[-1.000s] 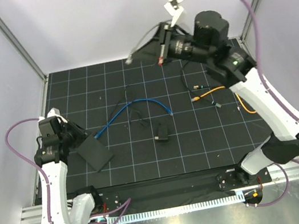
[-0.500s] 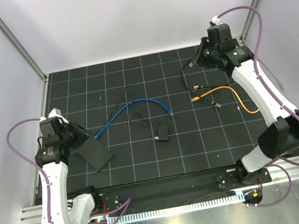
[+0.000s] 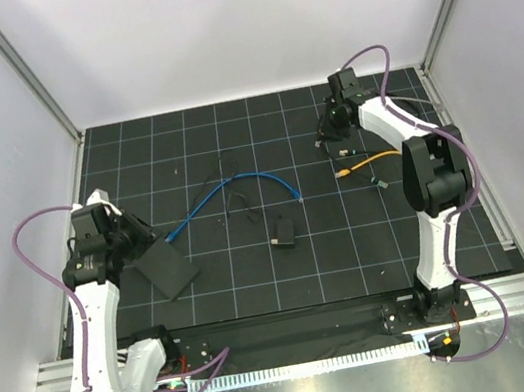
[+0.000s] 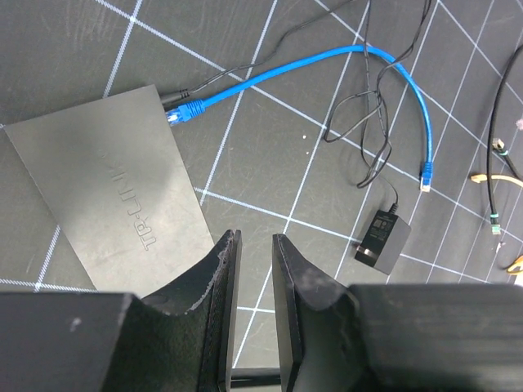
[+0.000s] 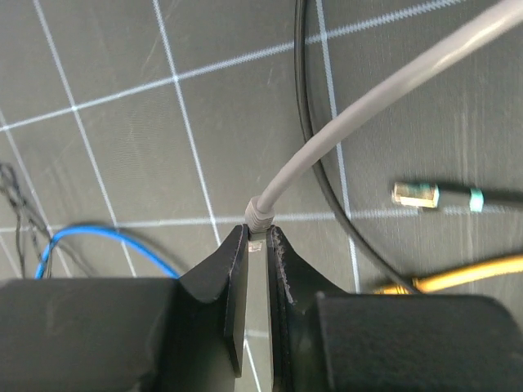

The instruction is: Pull the plug from the switch port

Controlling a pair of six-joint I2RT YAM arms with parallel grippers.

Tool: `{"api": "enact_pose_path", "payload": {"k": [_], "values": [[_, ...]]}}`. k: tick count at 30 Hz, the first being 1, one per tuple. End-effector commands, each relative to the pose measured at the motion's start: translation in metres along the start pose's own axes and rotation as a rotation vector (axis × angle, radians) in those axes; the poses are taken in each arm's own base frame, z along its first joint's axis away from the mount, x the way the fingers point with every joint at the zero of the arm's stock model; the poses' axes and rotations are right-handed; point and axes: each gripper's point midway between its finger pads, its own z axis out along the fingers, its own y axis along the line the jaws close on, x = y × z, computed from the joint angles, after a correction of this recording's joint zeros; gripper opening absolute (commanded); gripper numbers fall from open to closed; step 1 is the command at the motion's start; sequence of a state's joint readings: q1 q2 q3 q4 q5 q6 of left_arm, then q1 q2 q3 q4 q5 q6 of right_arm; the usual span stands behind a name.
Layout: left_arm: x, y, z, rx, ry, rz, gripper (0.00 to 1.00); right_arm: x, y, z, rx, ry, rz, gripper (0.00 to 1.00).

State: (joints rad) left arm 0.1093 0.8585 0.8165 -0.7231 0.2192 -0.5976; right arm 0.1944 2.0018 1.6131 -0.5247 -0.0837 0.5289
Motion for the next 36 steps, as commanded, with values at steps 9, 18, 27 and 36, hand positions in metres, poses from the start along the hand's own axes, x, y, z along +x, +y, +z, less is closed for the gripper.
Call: {"api": "enact_pose_path", "payload": {"k": [9,18,27,36], "values": [[-0.002,0.008,0.007,-0.052,0.006,-0.010,0.27,-0.015,0.011,0.035,0.011,-0.015,-0.027,0.30],[-0.007,0.015,0.007,-0.109,-0.002,-0.030,0.35,0.008,0.021,-0.001,0.092,-0.029,-0.136,0.60],[0.007,0.047,0.026,-0.295,0.049,-0.199,0.33,0.122,0.161,-0.041,-0.255,0.055,-0.319,0.61],[0.018,0.088,0.024,-0.521,0.019,-0.281,0.33,0.242,0.296,-0.054,-0.653,0.302,-0.325,0.59]]}}
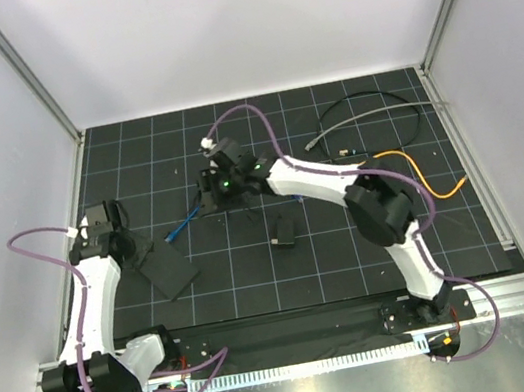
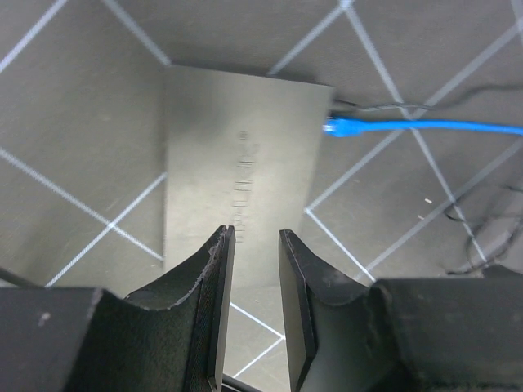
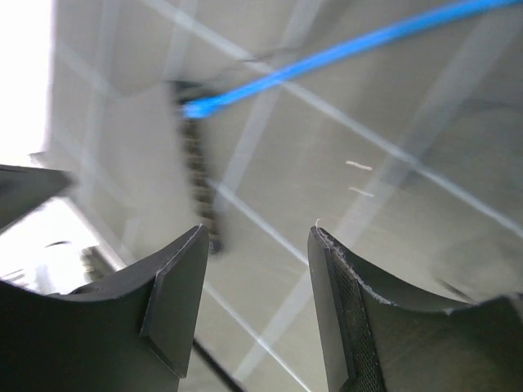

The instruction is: Pull the plug from the switch port

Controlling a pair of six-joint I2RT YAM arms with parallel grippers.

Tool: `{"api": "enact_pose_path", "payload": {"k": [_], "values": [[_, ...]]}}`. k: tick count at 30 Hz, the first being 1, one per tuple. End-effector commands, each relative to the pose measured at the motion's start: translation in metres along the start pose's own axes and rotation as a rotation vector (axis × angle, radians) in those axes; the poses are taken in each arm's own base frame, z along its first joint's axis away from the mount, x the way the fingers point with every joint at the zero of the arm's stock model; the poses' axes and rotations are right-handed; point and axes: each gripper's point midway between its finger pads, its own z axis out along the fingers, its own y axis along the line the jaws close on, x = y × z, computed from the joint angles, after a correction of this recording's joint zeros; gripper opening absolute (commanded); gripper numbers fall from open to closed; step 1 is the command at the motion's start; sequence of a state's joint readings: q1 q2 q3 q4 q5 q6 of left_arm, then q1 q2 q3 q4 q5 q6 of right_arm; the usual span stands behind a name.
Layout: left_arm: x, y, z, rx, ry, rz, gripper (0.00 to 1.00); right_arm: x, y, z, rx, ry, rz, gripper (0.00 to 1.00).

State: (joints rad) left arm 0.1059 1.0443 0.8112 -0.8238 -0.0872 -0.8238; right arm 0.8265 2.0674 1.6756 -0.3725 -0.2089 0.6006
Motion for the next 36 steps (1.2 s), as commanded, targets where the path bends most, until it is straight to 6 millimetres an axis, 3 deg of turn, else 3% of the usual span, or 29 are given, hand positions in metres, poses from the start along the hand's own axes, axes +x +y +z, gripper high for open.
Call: {"api": "enact_pose_path", "payload": {"k": [1,3,5,11,21,30,36], "values": [[0.001,0.019,0.007,-0.098,-0.026,-0.054,0.33,-0.008,0.044,0.029,-0.208,0.011,0.097,0.59],[0.005,0.021,0.013,-0.104,-0.012,-0.071,0.33,-0.005,0.066,0.040,-0.297,0.021,0.163,0.59],[0.010,0.021,0.020,-0.102,0.004,-0.087,0.34,0.002,0.071,0.058,-0.328,0.030,0.239,0.59],[0.018,0.021,0.037,-0.114,0.051,-0.088,0.34,0.010,0.068,0.092,-0.351,0.033,0.355,0.58],[0.025,0.029,0.047,-0.136,0.058,-0.111,0.34,0.032,0.074,0.120,-0.340,0.083,0.410,0.55],[0.032,0.032,0.049,-0.134,0.080,-0.108,0.33,0.046,0.080,0.136,-0.333,0.092,0.457,0.45],[0.037,0.036,0.052,-0.147,0.097,-0.103,0.31,0.053,0.071,0.147,-0.304,0.086,0.510,0.40]]}}
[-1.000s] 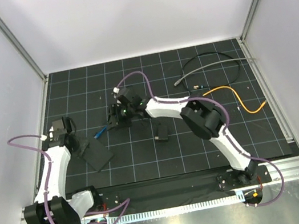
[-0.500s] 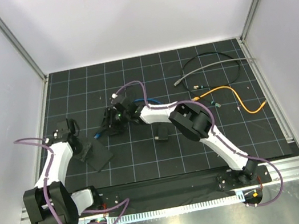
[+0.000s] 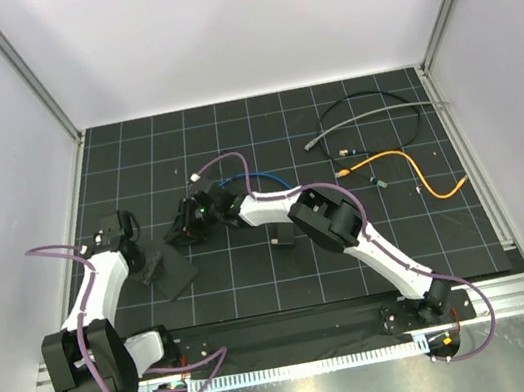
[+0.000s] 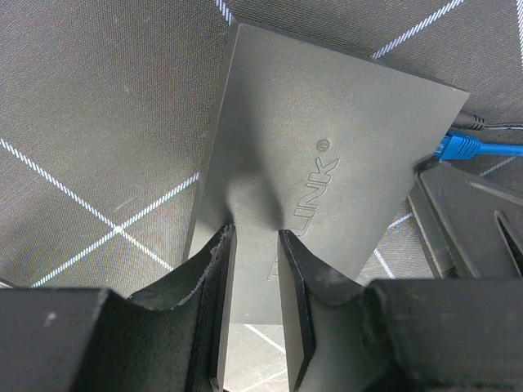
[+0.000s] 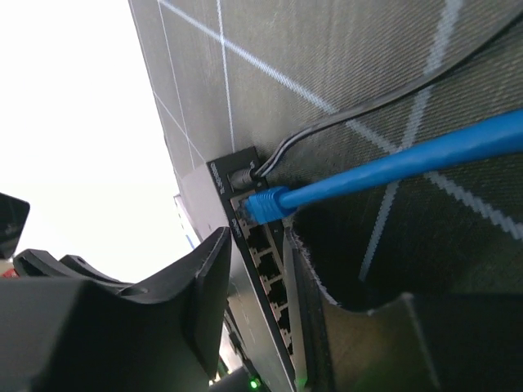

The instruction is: Pull the plug from the switch port

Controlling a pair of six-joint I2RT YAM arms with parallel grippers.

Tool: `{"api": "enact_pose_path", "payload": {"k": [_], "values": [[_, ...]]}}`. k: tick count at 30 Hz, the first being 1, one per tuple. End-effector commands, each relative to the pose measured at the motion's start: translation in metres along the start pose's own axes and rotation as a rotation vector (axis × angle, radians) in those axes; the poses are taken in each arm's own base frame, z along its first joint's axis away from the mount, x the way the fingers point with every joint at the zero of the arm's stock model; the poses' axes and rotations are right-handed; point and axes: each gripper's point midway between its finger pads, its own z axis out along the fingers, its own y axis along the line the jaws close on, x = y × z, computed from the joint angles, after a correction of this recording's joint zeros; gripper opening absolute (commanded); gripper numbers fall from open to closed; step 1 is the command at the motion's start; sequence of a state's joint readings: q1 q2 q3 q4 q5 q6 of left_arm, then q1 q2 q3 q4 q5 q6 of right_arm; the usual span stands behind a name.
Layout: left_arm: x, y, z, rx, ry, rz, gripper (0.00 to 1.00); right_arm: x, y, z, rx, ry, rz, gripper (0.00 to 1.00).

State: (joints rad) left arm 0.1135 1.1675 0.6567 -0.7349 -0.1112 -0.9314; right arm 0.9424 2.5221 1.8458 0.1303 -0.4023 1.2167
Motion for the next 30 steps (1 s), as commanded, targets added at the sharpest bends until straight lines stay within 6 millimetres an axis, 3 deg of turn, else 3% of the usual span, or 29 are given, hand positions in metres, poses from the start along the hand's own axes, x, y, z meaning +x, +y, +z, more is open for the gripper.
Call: {"api": "enact_pose_path", "payload": {"k": [1,6,30], "values": [[-0.001,-0.001,0.003,0.012,-0.009,-0.007,0.31,-0.004,-0.007,0.008,0.014,-0.046,0.042,0.39],[0.000,0.002,0.004,0.009,-0.010,-0.002,0.30,-0.005,-0.008,0.009,-0.008,-0.062,0.057,0.39],[0.005,0.007,0.004,0.001,0.011,0.026,0.27,-0.012,-0.047,0.016,0.116,-0.091,0.149,0.33]]}}
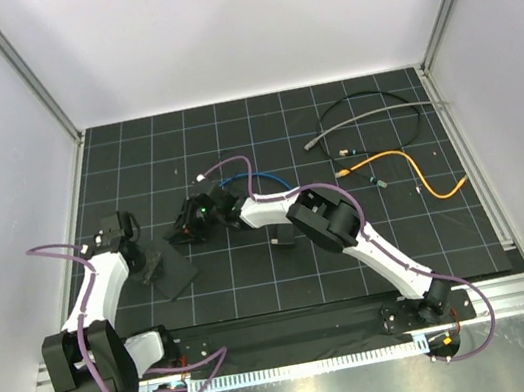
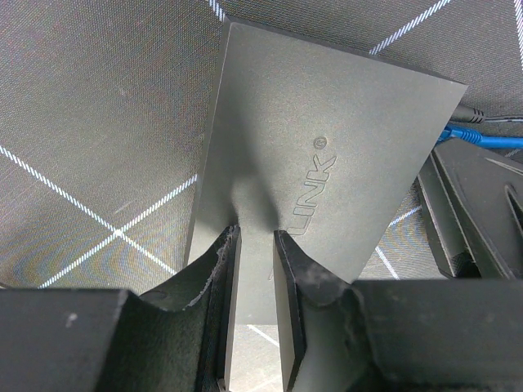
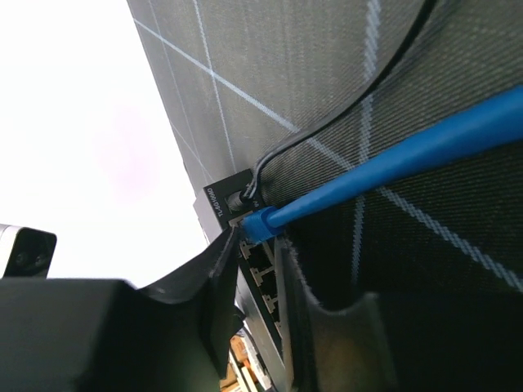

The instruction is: Pull the plug from the switch port

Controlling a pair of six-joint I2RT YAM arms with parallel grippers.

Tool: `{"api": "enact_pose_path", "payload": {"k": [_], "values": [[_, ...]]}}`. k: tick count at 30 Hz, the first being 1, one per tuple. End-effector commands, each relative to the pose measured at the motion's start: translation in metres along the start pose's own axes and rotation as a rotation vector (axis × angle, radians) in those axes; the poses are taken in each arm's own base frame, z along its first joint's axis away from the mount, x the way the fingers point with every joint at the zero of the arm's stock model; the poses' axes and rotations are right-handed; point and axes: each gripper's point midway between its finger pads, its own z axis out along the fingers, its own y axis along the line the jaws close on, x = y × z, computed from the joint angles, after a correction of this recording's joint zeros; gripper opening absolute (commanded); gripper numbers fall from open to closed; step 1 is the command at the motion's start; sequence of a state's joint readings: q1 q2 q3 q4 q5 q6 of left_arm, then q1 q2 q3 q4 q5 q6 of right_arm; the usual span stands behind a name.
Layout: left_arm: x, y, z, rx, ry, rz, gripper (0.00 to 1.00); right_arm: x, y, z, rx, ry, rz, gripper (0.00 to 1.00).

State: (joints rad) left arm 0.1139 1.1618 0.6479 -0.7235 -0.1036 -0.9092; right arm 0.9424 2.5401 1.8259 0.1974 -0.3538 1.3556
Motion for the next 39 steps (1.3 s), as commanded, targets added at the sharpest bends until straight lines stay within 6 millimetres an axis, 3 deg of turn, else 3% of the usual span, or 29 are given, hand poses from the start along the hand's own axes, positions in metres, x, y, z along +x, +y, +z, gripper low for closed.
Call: {"api": "enact_pose_path", "payload": {"k": [1,7,12,30,35,36,37,39], "values": [[0.004,0.006,0.003,-0.009,0.010,0.006,0.27,-0.009,-0.047,0.009,0.134,-0.047,0.014,0.31],[0.007,0.008,0.005,-0.019,0.027,0.002,0.24,-0.013,-0.053,0.010,0.164,-0.061,0.003,0.20],[0.011,0.012,0.008,-0.033,0.052,-0.014,0.22,-0.021,-0.055,0.008,0.167,-0.081,0.001,0.01],[0.010,0.017,0.012,-0.053,0.047,-0.030,0.21,-0.073,-0.036,-0.018,0.083,-0.194,0.072,0.01],[0.009,0.017,0.011,-0.048,0.041,-0.025,0.20,-0.072,-0.025,-0.029,0.070,-0.184,0.015,0.01],[0.010,0.017,0.011,-0.049,0.042,-0.024,0.20,-0.065,-0.029,-0.031,0.079,-0.172,0.010,0.01],[0.009,0.016,0.011,-0.045,0.038,-0.022,0.20,-0.063,-0.016,-0.038,0.056,-0.165,-0.005,0.01],[0.007,0.014,0.009,-0.033,0.032,-0.019,0.18,-0.052,-0.011,-0.045,0.044,-0.139,-0.046,0.01]]}}
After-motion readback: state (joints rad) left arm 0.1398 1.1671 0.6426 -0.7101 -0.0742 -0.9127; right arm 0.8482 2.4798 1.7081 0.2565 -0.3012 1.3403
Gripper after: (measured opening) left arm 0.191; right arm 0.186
